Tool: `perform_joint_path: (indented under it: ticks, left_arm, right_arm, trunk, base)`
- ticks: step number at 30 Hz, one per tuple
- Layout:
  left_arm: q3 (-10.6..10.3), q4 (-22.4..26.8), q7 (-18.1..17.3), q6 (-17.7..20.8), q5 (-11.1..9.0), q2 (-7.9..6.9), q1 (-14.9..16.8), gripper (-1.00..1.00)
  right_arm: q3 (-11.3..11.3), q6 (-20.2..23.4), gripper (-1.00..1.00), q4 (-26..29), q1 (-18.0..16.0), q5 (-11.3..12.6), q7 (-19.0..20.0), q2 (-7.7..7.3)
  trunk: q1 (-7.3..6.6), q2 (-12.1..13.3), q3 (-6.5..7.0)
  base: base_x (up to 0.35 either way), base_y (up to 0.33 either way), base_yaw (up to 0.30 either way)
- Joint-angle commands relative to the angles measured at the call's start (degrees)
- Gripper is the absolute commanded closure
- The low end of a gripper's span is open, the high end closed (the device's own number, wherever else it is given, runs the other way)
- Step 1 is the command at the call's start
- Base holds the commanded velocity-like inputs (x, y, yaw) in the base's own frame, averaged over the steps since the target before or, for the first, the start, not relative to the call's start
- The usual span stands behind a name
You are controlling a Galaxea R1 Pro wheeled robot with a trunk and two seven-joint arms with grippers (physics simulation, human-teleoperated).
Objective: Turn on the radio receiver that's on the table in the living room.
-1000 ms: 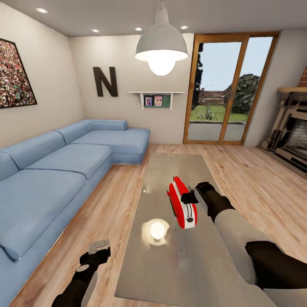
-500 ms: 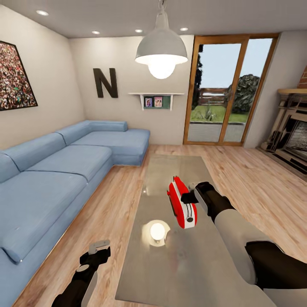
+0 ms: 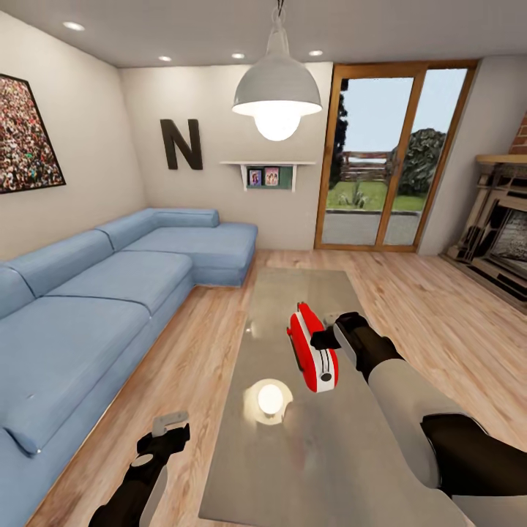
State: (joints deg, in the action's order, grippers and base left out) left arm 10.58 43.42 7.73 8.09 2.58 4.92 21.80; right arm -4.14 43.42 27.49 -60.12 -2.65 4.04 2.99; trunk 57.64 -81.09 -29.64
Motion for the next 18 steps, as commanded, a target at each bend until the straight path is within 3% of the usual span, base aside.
perform_joint_path:
  ticks: [1, 18]
  left_arm:
    - [0.0, 0.0, 0.0, 0.0, 0.0, 0.0, 0.0, -1.0]
    - [0.0, 0.0, 0.0, 0.0, 0.0, 0.0, 0.0, -1.0]
  right_arm:
    - [0.0, 0.0, 1.0, 0.0, 0.0, 0.0, 0.0, 0.0]
    - [0.0, 0.0, 1.0, 0.0, 0.0, 0.0, 0.0, 0.0]
  trunk:
    - [-0.23, 0.4, 0.19]
    - [-3.96, 7.2, 3.24]
  base:
    - [0.0, 0.0, 0.0]
    - [0.0, 0.0, 0.0]
